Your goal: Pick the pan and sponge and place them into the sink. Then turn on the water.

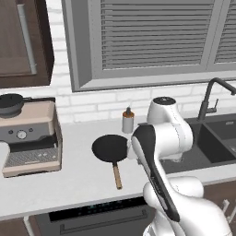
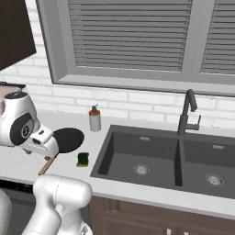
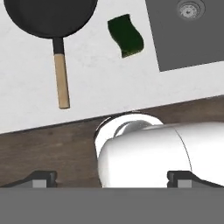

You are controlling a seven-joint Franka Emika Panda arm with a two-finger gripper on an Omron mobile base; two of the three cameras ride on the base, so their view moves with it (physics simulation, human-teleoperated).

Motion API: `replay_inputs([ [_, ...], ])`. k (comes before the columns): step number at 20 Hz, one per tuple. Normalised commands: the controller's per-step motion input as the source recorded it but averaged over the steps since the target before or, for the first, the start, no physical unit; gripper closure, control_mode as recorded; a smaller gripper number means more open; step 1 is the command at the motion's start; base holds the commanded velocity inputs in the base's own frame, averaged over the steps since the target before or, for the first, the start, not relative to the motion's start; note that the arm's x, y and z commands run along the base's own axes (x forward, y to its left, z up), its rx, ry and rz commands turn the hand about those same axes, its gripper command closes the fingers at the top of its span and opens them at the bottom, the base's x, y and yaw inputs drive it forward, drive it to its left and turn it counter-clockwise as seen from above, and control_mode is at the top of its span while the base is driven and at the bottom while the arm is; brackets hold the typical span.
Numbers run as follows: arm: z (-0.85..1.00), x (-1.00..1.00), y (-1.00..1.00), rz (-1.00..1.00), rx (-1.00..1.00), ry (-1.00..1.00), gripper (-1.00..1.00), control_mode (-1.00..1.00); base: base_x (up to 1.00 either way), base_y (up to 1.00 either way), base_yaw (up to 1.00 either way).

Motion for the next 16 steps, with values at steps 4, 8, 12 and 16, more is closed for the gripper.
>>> replay_inputs([
  [4, -0.86, 0.28, 1.0, 0.07, 0.12, 0.15, -1.0, -1.0, 0.0, 0.0, 0.0],
  [8, -0.34, 0.64, 0.72, 0.13, 0.05, 0.1, -1.0, -1.0, 0.0, 0.0, 0.0],
  [12, -0.05, 0.93, 0.24, 0.02, 0.02, 0.04, -1.0, -1.0, 0.0, 0.0, 0.0],
  [16, 0.0, 0.73, -0.06, 0.0, 0.0, 0.02, -1.0, -1.0, 0.0, 0.0, 0.0],
])
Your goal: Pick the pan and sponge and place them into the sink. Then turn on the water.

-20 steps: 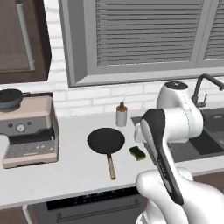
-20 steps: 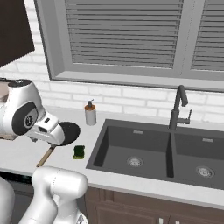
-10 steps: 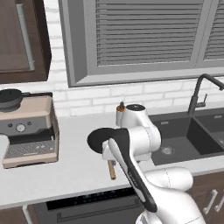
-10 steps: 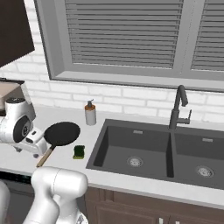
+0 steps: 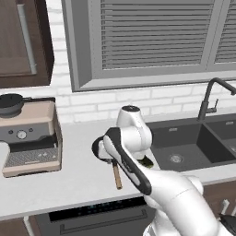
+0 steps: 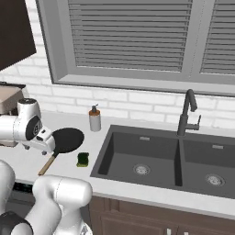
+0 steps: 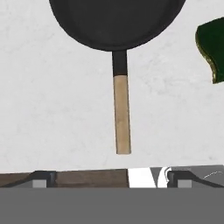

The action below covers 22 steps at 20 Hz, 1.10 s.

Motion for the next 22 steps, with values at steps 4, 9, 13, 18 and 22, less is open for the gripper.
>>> replay_inputs([
  [4, -0.08, 0.45, -0.03, 0.0, 0.0, 0.04, -1.0, -1.0, 0.0, 0.0, 0.0],
  [9, -0.53, 0.12, 0.0, 0.0, -0.05, 0.0, -1.0, -1.0, 0.0, 0.0, 0.0],
  [13, -0.45, 0.0, 0.0, 0.0, -0.07, 0.0, -1.0, -1.0, 0.0, 0.0, 0.0],
  [18, -0.39, 0.0, 0.0, 0.0, -0.01, 0.0, -1.0, -1.0, 0.0, 0.0, 0.0],
  [22, -0.47, 0.0, 0.0, 0.0, 0.0, 0.0, -1.0, -1.0, 0.0, 0.0, 0.0],
])
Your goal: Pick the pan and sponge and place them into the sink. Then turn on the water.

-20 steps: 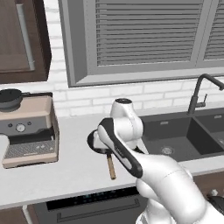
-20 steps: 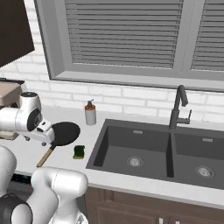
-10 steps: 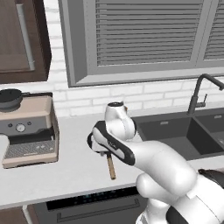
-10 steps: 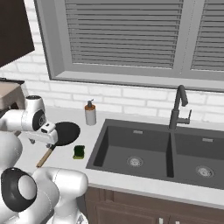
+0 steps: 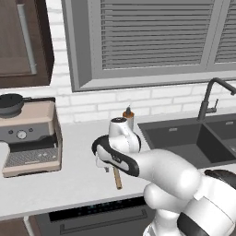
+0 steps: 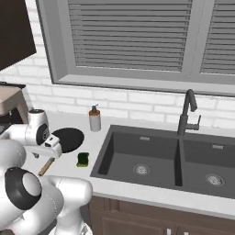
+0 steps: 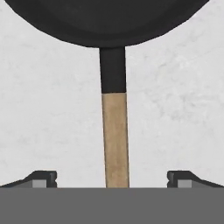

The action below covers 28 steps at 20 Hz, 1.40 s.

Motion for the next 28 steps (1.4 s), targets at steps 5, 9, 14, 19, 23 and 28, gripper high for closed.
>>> replay_inputs([
  [5, -0.33, 0.0, 0.0, 0.0, 0.0, 0.0, -1.0, -1.0, 0.0, 0.0, 0.0],
  [9, -0.11, 0.0, 0.0, 0.0, 0.0, 0.0, -1.0, -1.0, 0.0, 0.0, 0.0],
  [14, -0.2, 0.0, 0.0, 0.0, 0.0, 0.0, -1.0, -1.0, 0.0, 0.0, 0.0],
  [19, -0.25, 0.0, 0.0, 0.0, 0.0, 0.0, -1.0, -1.0, 0.0, 0.0, 0.0],
  [23, -0.24, 0.0, 0.0, 0.0, 0.0, 0.0, -1.0, -1.0, 0.0, 0.0, 0.0],
  [28, 0.0, 0.0, 0.01, 0.0, 0.0, 0.01, 1.0, -1.0, 0.0, 0.0, 0.0],
])
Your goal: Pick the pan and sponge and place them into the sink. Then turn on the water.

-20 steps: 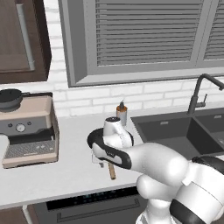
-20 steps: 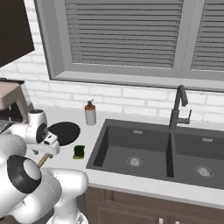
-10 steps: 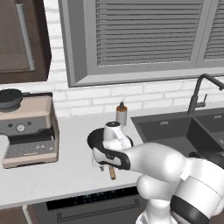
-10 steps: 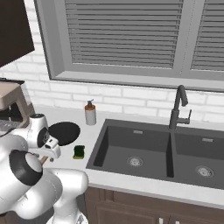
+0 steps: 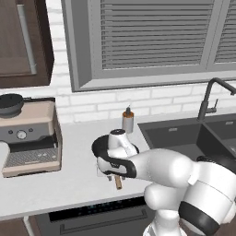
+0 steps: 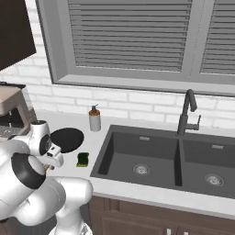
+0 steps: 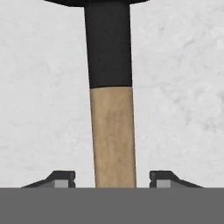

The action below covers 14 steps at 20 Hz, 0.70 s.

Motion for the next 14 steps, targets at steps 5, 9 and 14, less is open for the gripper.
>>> replay_inputs([
  [5, 0.01, -0.01, 0.0, 0.0, 0.0, 0.0, 1.0, -1.0, 0.0, 0.0, 0.0],
  [9, 0.51, -0.18, 0.0, 0.0, 0.0, -0.04, 1.0, -1.0, 0.0, 0.0, 0.0],
  [14, 0.93, -0.27, -0.2, -0.07, 0.0, -0.01, 1.0, -1.0, 0.0, 0.0, 0.0],
])
